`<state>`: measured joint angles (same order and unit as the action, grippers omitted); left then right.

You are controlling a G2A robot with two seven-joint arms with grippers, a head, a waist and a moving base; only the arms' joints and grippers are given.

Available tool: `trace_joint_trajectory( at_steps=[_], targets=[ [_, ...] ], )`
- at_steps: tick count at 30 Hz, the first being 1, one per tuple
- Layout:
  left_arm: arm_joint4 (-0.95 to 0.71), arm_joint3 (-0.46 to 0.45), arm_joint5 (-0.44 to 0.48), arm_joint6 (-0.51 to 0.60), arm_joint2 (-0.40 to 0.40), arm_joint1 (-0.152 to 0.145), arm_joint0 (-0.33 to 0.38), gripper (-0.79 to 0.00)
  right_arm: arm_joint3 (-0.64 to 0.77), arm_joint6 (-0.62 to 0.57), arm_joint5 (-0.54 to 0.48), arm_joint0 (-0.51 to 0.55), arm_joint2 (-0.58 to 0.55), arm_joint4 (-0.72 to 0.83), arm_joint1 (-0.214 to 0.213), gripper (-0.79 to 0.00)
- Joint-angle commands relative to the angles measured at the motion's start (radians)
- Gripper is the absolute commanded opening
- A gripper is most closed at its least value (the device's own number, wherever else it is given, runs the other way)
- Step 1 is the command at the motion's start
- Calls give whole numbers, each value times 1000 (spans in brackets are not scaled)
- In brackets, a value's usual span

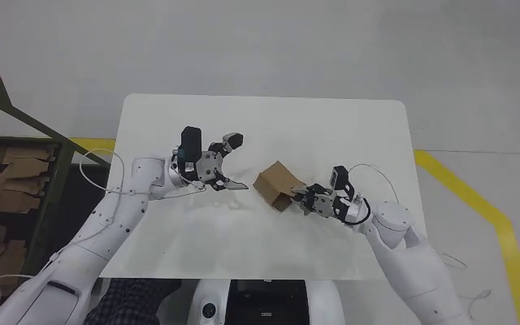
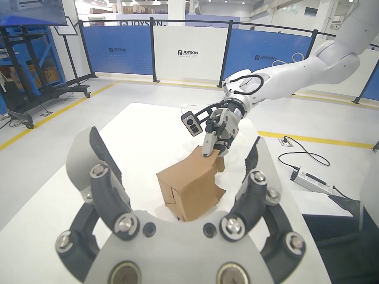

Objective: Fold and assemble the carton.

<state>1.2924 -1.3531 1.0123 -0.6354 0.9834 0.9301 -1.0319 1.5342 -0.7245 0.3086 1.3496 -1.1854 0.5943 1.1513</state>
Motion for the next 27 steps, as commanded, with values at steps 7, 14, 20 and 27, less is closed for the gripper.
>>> trace_joint_trajectory(
  at_steps=[7, 14, 20, 27],
  targets=[
    [-37, 17, 0, 30, -23, 5, 28, 0, -113, 4, -16, -73, -16, 72, 8, -606],
    [-65, 22, 0, 60, -36, 7, 47, 0, -170, -4, -79, -114, -35, 110, 12, -536],
    [-84, 21, 0, 78, -43, 8, 52, 0, -136, -4, -222, -90, -34, -40, 4, -496],
    [-98, 23, 0, 97, -52, 12, 55, 0, -140, 72, -477, -40, -53, -208, -3, -554]
  ],
)
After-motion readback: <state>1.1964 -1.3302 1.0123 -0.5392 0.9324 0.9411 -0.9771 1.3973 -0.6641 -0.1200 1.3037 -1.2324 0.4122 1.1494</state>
